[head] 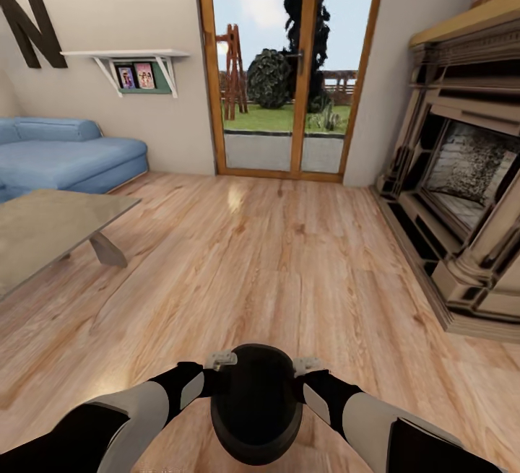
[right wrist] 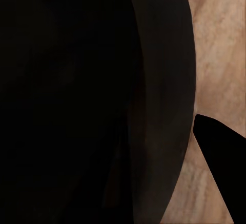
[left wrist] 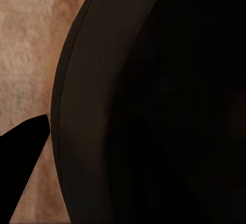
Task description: Place each of the two pumpkins and all three candles from the living room inside a cabinet in the living room (use any cabinet), then make sure every cabinet is closed, and position the cauldron so it is next to a table in the living room.
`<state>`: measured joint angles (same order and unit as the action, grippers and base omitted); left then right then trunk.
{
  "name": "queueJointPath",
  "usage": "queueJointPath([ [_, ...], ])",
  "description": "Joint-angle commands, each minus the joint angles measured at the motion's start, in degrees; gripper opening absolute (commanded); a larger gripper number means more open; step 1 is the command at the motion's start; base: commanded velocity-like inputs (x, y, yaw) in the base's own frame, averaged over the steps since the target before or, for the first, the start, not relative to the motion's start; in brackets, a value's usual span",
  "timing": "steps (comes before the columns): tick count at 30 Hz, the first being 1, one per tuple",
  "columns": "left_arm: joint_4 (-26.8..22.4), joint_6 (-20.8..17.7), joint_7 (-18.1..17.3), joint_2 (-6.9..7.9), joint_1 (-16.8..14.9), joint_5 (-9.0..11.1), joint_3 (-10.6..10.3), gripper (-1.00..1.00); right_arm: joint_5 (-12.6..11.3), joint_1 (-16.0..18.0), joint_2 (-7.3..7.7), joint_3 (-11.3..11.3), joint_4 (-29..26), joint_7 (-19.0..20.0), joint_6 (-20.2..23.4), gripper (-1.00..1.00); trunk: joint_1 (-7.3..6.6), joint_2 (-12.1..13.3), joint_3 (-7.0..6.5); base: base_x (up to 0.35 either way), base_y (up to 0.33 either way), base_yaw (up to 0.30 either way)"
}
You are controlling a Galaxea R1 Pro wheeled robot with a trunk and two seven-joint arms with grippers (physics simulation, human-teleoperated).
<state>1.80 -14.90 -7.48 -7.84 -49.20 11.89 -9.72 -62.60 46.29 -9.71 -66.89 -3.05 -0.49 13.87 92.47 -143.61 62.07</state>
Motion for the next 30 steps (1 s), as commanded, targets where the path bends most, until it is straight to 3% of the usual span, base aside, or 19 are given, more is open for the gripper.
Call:
queueJointPath([
  [1,0.04,0.04,0.09,0.63,-0.11,0.24,-1.33,-1.0,-0.51,0.03,0.05,-1.31,-0.03,-0.12,0.2,-1.0,-0.02,-0.03,0.04,0.0,0.0,0.29],
  [30,0.04,0.04,0.09,0.63,-0.11,0.24,-1.35,-1.0,-0.43,0.02,0.05,-1.31,-0.08,-0.1,0.2,-1.0,-0.02,-0.03,-0.99,0.0,0.0,0.254],
])
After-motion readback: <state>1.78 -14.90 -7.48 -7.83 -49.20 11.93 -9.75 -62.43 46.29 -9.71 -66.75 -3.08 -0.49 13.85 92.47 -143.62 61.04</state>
